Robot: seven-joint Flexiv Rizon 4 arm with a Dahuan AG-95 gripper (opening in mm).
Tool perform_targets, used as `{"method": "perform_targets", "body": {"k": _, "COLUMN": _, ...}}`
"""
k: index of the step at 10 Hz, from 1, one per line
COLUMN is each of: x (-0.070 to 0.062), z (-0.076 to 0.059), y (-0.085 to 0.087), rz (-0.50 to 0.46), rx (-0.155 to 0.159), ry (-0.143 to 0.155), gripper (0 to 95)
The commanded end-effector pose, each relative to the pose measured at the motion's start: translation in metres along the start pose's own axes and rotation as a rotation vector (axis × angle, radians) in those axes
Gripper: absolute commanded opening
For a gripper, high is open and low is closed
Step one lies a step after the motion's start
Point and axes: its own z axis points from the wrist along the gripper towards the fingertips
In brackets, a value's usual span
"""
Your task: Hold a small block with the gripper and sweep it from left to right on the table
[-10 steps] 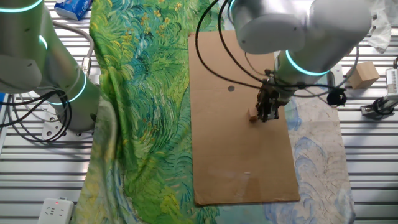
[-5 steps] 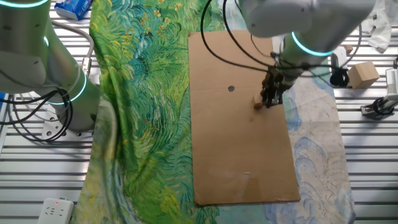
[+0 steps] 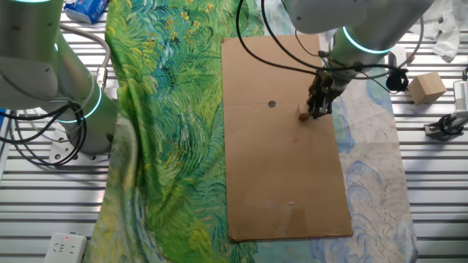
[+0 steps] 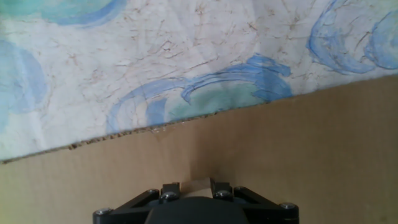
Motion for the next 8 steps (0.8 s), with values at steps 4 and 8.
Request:
{"method": "perform_targets", "body": {"k": 4, "x": 0.000, "z": 0.017, "y": 0.026, "rz": 0.018, "rx": 0.012, "ry": -0.006, "gripper": 0.0}}
{"method": "perform_targets", "body": {"k": 8, "x": 0.000, "z": 0.016, "y": 0.039, "rz": 0.027, "rx": 0.011, "ry": -0.013, "gripper": 0.0}}
